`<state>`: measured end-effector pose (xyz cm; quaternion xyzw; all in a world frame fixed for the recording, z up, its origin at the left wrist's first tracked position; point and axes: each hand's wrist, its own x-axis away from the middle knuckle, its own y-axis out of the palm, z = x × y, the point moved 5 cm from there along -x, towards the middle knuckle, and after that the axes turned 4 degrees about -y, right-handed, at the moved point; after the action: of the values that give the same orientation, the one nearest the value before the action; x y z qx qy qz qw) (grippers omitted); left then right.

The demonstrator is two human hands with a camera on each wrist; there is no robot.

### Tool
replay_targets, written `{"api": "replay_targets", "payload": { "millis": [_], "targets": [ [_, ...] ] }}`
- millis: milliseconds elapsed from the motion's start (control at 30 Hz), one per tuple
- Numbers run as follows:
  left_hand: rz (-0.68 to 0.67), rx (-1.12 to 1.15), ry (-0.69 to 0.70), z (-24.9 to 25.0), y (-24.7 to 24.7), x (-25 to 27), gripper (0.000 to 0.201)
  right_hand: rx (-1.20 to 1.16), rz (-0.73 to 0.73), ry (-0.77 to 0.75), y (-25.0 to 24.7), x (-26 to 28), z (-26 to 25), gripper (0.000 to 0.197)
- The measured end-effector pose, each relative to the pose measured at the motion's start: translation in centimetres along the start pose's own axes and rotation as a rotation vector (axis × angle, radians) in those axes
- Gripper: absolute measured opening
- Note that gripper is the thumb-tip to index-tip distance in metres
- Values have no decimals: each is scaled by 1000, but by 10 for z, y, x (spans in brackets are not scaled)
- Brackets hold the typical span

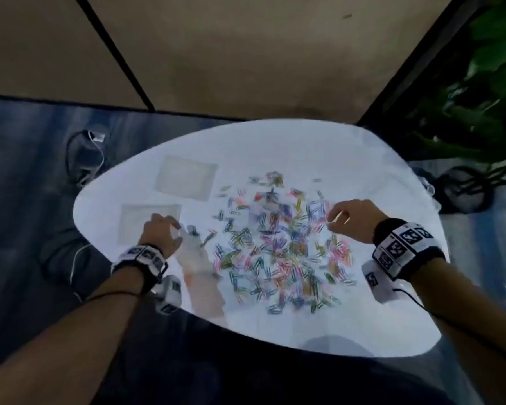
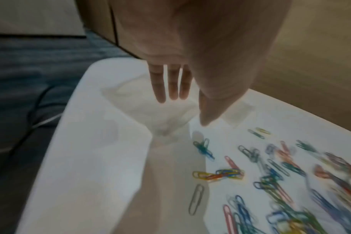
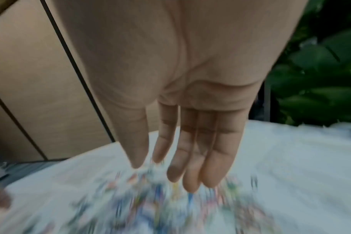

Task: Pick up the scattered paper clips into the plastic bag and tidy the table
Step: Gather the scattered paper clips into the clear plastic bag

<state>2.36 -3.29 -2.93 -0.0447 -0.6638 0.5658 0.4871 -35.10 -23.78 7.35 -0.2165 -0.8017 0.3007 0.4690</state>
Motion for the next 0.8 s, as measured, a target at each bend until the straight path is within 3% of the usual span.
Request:
{"api": "replay_targets", "payload": {
  "millis": [133, 233, 367, 500, 633, 733, 800],
  "targets": [
    [236, 279, -94, -14, 23, -41, 51, -3, -205, 19, 114, 7, 36, 28],
    [350, 356, -133, -28, 43, -47, 36, 50, -197, 11, 172, 16, 64, 41],
    [418, 314, -80, -40, 32, -26, 27, 4, -26, 43, 198, 17, 91, 63],
    [618, 221, 141, -38, 8, 58, 31, -19, 218, 19, 201, 41, 90, 81],
    [666, 145, 294, -25, 11, 136, 29, -75, 142, 105, 219, 53, 89, 116],
    [655, 46, 355, -10, 20, 164, 31, -72, 219, 90, 229, 47, 90, 120],
    [626, -20, 321, -3, 24, 170, 32, -64, 250, 50, 228, 40, 84, 122]
  ]
}}
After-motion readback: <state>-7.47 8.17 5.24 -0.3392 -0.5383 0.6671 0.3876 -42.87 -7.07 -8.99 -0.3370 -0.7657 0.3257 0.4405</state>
